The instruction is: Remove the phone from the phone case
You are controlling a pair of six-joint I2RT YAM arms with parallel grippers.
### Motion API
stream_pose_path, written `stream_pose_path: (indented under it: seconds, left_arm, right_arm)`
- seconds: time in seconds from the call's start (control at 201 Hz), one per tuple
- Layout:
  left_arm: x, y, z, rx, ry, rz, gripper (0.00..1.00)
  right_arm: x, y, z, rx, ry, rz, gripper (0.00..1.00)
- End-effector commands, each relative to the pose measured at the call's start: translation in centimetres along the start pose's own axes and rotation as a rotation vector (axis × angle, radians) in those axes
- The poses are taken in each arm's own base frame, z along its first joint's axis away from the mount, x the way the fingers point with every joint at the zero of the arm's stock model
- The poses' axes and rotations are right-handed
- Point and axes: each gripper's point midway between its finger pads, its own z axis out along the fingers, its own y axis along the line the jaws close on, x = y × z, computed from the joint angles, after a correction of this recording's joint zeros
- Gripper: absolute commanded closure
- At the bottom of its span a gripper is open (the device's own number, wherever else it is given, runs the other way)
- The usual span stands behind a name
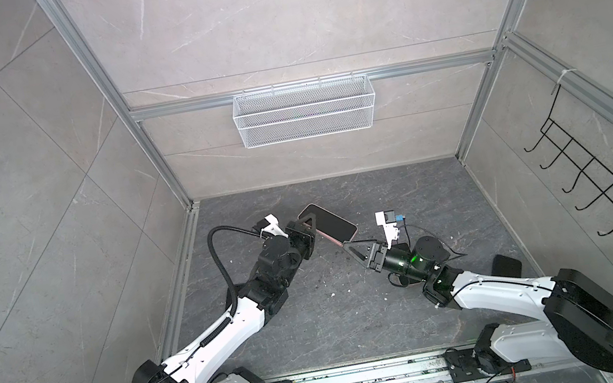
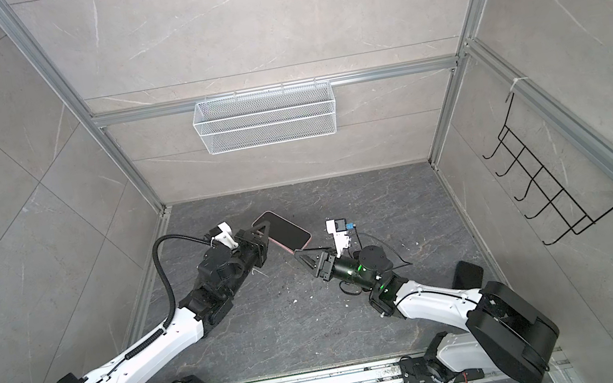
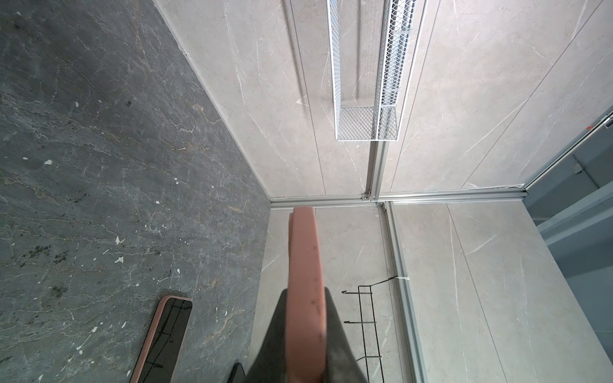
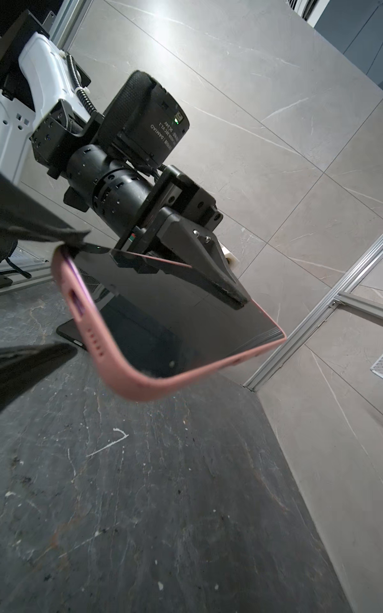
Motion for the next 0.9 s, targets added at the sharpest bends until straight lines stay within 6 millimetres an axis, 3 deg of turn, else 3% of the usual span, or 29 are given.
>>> stream_pose_path:
  seconds: [0.0, 0.448, 0.896]
  left_arm:
    - [-0.6, -4.4, -0.6, 0.154, -0.012, -0.023, 1.00]
    - [-0.5, -4.9, -0.5, 0.160, -0.006, -0.034, 1.00]
    - [-0.4, -6.0, -0.2, 0.166, -0.004, -0.071, 1.00]
  right_arm:
    - [-1.0, 0.6, 0.6, -0.024, -0.028, -0.009, 0.53]
    - [0.0, -2.3, 1.6, 0.055, -0.002, -0.010, 0.62]
    - [1.9, -8.2, 2.1, 0.276, 0.027, -0.108, 0.67]
